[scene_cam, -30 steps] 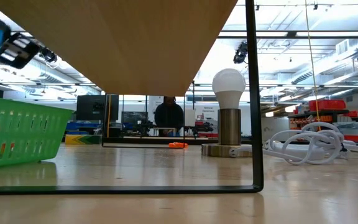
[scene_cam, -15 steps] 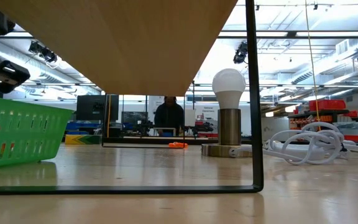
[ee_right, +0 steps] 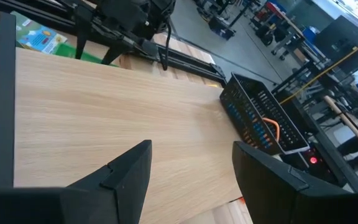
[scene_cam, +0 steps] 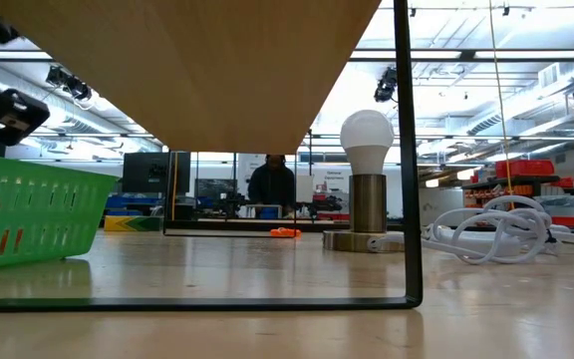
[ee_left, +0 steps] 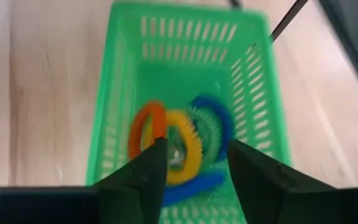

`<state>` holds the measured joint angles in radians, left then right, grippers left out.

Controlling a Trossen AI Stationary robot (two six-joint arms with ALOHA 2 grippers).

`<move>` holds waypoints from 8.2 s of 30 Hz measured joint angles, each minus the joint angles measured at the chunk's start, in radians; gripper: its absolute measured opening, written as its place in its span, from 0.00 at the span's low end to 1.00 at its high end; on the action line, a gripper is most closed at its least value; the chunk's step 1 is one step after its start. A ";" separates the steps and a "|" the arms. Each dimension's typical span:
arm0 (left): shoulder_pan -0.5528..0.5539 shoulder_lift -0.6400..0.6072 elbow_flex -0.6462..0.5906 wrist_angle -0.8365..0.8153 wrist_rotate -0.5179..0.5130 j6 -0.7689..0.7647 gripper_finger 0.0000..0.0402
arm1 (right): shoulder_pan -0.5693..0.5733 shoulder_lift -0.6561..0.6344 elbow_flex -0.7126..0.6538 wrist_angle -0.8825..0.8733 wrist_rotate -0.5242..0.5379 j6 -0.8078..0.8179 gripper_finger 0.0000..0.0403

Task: Pick & Place Office Desk Supplies
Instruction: Put the blue spiral keychain into the green bin

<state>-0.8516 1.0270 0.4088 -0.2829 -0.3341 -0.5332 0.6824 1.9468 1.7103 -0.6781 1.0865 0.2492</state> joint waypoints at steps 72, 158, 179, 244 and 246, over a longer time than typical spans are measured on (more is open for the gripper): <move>0.166 -0.135 0.000 0.885 -0.122 0.951 0.50 | -0.684 -1.055 -1.046 0.738 -0.826 -0.450 0.57; 0.166 -0.135 0.000 0.827 -0.268 0.850 0.50 | -0.761 -0.728 -1.074 0.502 -0.521 -0.133 0.00; 0.522 -0.026 0.000 1.042 0.021 0.616 0.50 | -0.528 -0.872 -1.072 1.094 -0.644 -0.425 0.00; 0.814 0.408 0.260 1.196 0.106 0.428 0.35 | -0.522 -0.429 -0.785 1.370 -0.544 -0.535 0.00; 0.813 0.408 0.260 1.192 0.106 0.429 0.26 | -0.522 -0.429 -0.785 1.363 -0.544 -0.535 0.00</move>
<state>-0.0383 1.4347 0.6689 0.9089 -0.2279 -0.1046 0.1602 1.5177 0.9257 0.6849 0.5426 -0.2855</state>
